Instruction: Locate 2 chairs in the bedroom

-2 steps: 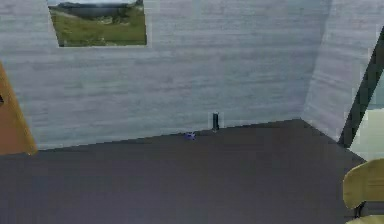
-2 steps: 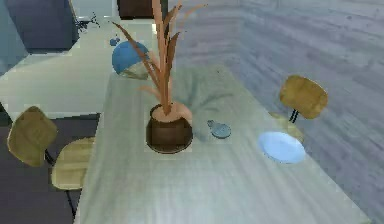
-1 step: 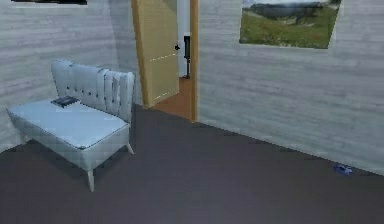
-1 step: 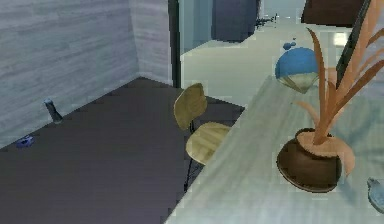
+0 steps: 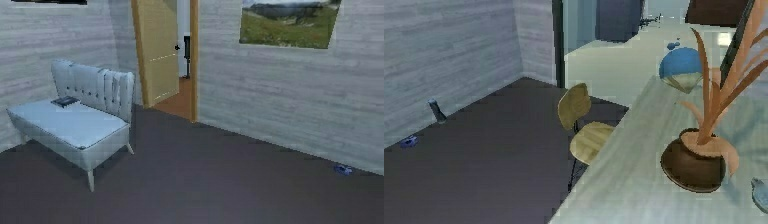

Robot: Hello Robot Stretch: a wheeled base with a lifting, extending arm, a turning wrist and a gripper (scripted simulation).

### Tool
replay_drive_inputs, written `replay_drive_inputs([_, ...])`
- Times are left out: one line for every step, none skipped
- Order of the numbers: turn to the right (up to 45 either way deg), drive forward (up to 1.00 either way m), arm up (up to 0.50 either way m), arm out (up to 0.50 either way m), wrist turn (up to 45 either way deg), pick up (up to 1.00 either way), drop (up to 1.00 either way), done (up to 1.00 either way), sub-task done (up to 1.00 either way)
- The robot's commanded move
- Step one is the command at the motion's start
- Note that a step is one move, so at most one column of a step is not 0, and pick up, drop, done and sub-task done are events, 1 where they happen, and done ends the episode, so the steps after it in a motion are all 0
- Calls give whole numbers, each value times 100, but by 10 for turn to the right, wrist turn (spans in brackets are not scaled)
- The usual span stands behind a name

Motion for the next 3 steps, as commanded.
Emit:
replay_drive_inputs([450,0,0,0,0,0,0,0,0])
replay_drive_inputs([-120,0,0,0,0,0,0,0,0])
replay_drive_inputs([0,35,0,0,0,0,0,0,0])
